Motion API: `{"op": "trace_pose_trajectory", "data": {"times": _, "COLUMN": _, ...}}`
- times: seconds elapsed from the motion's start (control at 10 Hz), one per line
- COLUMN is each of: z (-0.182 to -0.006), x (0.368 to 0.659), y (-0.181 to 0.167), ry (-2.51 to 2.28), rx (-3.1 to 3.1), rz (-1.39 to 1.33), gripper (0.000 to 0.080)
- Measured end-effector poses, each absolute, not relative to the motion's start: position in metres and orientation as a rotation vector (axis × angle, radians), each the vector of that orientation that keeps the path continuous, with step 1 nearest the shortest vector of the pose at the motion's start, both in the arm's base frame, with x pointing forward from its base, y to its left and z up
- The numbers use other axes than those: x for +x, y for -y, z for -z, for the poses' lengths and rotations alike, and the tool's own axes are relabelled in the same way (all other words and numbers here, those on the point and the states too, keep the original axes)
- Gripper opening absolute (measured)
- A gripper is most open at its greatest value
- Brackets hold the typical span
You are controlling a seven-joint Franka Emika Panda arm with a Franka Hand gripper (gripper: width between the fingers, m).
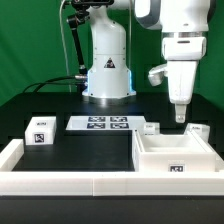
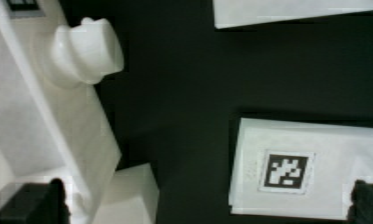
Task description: Assemble cabinet
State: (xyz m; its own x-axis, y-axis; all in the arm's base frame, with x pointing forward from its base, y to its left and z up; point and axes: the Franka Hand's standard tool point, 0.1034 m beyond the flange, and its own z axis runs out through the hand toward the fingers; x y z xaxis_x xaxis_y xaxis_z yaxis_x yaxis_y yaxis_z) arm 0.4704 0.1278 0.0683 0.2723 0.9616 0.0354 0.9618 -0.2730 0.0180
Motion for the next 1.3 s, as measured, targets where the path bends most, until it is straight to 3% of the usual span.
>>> {"op": "trace_pose_trajectory", "data": {"times": 0.2, "z": -0.068, "x": 0.470, "y": -0.128, "ry": 1.888, "rx": -2.501, "rz": 0.062, "gripper": 0.0797}}
{"op": "trace_pose_trajectory", "data": {"times": 0.7, "z": -0.043, "x": 0.429, "y": -0.164, "ry": 1.770, "rx": -2.542, "rz": 0.154, "gripper": 0.0797}}
{"op": "trace_pose_trajectory", "data": {"times": 1.3, "z": -0.017, "x": 0.411, "y": -0.179, "ry": 1.727, "rx": -2.531, "rz": 0.136, "gripper": 0.0797}}
